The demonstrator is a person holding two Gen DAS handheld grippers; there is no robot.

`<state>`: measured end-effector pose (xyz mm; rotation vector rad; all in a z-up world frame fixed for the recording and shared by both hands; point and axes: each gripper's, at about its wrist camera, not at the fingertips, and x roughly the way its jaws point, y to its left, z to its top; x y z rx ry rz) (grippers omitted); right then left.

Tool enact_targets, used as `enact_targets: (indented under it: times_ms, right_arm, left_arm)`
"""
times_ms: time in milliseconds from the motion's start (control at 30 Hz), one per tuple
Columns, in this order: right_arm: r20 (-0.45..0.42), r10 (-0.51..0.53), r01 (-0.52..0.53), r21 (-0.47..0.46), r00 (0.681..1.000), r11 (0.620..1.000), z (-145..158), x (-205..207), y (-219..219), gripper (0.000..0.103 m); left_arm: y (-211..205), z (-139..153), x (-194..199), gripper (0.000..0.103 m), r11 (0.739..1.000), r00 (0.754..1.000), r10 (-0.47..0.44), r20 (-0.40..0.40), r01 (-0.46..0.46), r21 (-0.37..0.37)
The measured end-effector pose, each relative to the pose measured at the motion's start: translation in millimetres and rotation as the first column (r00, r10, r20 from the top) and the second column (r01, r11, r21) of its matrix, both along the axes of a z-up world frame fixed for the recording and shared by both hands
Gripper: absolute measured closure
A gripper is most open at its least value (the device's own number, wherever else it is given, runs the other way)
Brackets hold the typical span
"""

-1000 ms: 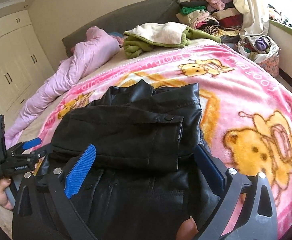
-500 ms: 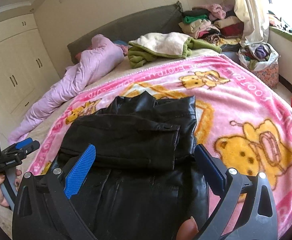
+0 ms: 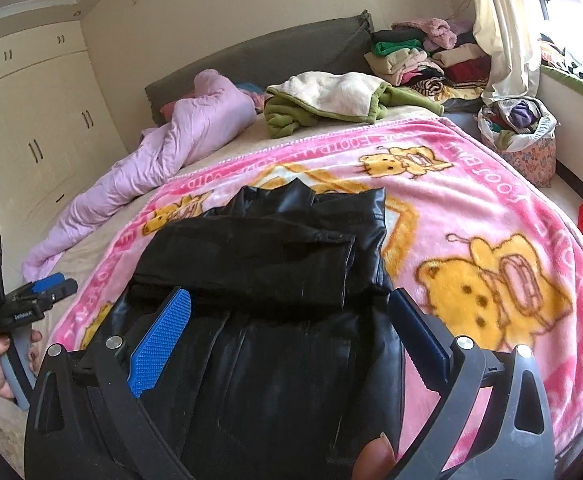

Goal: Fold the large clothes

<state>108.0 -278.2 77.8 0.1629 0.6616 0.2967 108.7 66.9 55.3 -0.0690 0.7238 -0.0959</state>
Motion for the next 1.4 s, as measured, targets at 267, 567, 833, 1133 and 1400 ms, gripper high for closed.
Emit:
enact_targets:
  times_ms: [267,567,833,1133,1400]
  right_arm:
    - [0.002,0.012,-0.012,-0.004,1.000,1.000,-1,-19,-1,0.005]
    - [-0.008,0.022,-0.022,-0.010,1.000,1.000,-12,-38,-4,0.005]
    - [-0.034,0.011,-0.014,-0.070,0.999,0.997,-26,-58,-17,0.004]
    - [-0.130,0.008,-0.019,-0.087,0.992,0.996,-59,-81,-34,0.004]
    - [-0.218,0.040,-0.061,-0.088,0.975,0.994,-92,-101,-37,0.005]
  left_arm:
    - [8,-5,-24,0.009,1.000,1.000,0.017,-0.003,-0.017,0.013]
    - [21,-25,-45,0.009,1.000,0.998,0.007,-0.061,-0.006,0.026]
    - [35,-60,-58,0.009,0.997,0.989,0.025,-0.147,-0.014,0.079]
    - [55,-85,-69,0.009,1.000,0.970,-0.030,-0.242,0.030,-0.003]
    - [63,-109,-75,0.009,0.999,0.945,-0.054,-0.322,0.054,-0.009]
